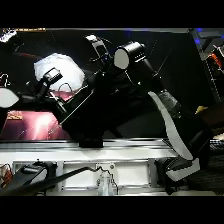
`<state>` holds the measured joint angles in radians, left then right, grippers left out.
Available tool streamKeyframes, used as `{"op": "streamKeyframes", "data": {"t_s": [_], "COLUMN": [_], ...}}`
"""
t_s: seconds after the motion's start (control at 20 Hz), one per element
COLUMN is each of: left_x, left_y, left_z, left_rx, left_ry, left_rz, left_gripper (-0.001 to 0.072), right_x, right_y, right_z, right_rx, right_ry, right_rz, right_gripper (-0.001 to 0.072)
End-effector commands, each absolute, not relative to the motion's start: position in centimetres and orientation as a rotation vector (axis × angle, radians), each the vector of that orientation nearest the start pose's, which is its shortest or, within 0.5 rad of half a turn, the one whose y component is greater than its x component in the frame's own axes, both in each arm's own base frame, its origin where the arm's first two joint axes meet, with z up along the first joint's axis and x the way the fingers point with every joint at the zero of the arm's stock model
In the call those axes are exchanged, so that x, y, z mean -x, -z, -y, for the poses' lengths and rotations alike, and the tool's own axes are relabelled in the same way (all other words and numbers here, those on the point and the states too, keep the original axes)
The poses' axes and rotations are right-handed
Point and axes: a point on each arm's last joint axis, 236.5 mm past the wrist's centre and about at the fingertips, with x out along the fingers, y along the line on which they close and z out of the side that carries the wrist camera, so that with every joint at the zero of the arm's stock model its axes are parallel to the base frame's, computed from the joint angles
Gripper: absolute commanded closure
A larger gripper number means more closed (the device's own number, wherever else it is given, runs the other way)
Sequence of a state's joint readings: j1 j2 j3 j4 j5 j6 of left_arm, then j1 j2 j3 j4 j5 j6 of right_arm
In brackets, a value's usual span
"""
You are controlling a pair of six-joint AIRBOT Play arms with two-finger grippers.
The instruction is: Fold the clothes and pants, and hang the long-sleeved shirts on hangers.
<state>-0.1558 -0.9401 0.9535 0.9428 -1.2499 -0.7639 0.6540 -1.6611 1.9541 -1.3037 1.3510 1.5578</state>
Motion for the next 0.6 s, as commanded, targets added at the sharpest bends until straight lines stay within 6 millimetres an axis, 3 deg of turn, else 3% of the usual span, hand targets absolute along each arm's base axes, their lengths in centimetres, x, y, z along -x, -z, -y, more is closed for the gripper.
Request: {"op": "streamKeyframes", "data": {"t_s": [0.0,0.15,0.25,0.4,0.55], "left_x": [-30.0,-32.0,-32.2,-32.2,-31.9], "left_y": [-10.0,-13.0,-14.0,-12.4,-10.4], "left_z": [22.0,24.1,24.9,25.9,25.6], "left_rx": [-0.031,0.169,0.255,0.285,0.252], "left_ry": [1.144,1.265,1.34,1.377,1.385], "left_rz": [-0.782,-0.597,-0.528,-0.562,-0.621], "left_gripper": [0.0699,0.0699,0.0699,0.0699,0.0699], "right_x": [-37.0,-37.0,-37.6,-40.0,-43.5], "right_y": [-14.9,-16.8,-17.3,-17.5,-18.7], "right_z": [-35.3,-33.7,-32.5,-30.7,-28.4], "right_rx": [0.189,0.222,0.254,0.255,0.197], "right_ry": [-0.795,-0.758,-0.714,-0.644,-0.577], "right_rz": [-1.025,-0.983,-0.962,-0.921,-0.848], "right_gripper": [0.0691,0.0691,0.0691,0.069,0.069]}}
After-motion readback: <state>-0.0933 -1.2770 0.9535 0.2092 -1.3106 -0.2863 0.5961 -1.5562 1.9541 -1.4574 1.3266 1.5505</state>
